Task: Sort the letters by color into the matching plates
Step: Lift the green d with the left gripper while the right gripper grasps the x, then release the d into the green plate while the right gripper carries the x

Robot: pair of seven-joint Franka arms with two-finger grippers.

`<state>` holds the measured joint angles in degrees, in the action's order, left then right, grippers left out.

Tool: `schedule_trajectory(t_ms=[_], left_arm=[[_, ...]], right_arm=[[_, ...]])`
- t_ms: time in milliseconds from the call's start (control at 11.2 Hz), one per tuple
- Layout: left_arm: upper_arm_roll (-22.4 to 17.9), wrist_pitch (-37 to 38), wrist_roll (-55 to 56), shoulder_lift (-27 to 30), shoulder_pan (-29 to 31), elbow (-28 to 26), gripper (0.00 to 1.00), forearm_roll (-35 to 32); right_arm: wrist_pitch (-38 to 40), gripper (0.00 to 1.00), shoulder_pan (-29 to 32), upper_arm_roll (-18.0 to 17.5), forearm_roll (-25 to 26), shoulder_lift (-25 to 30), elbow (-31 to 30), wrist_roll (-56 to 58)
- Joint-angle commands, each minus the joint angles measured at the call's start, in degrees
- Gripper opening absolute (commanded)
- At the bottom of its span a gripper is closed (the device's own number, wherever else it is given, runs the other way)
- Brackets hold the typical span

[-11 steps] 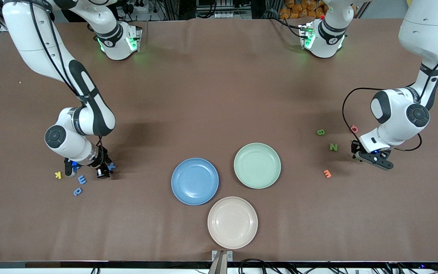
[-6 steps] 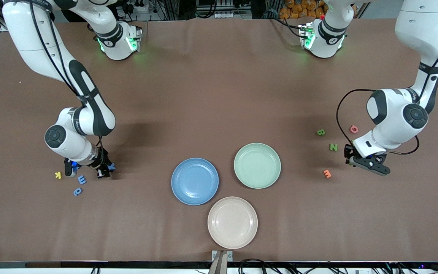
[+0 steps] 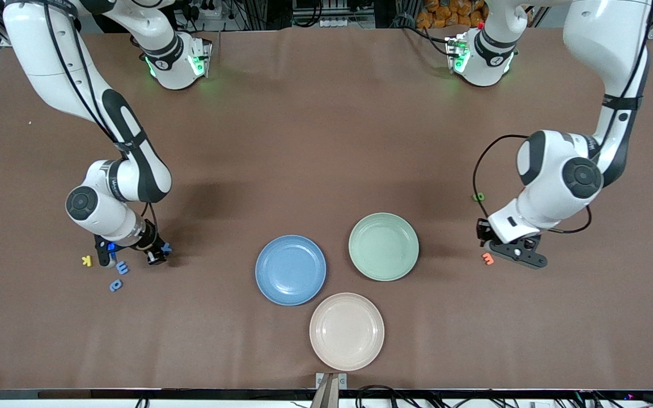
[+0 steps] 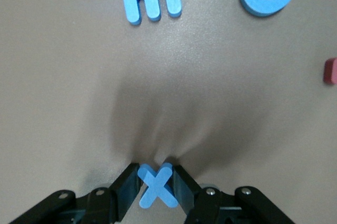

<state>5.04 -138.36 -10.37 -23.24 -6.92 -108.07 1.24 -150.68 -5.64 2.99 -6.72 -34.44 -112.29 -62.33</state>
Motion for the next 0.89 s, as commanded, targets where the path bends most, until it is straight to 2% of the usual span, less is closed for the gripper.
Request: schedule_trajectory(t_ms=[0,357,803], left_arm=[[-0.55,1.25,8.57,-3.64,-5.46,5.57,0.00,1.31],[-0.55,1.25,19.13,-9.26,-11.87,12.07,0.00,1.22],[-0.73,1.25,29.95,-16.39,-17.85,16.83,0.00,0.87]], right_arm=[[0.03,0.27,-0.25,-0.09,-0.40,-1.07,-0.04,5.71],[0.30,0.24,-0.34,-0.09,-0.22,-0.98,0.49,14.14],[0.56,0.26,-0.34,-0.09,0.66,-0.54,2.07,29.43]])
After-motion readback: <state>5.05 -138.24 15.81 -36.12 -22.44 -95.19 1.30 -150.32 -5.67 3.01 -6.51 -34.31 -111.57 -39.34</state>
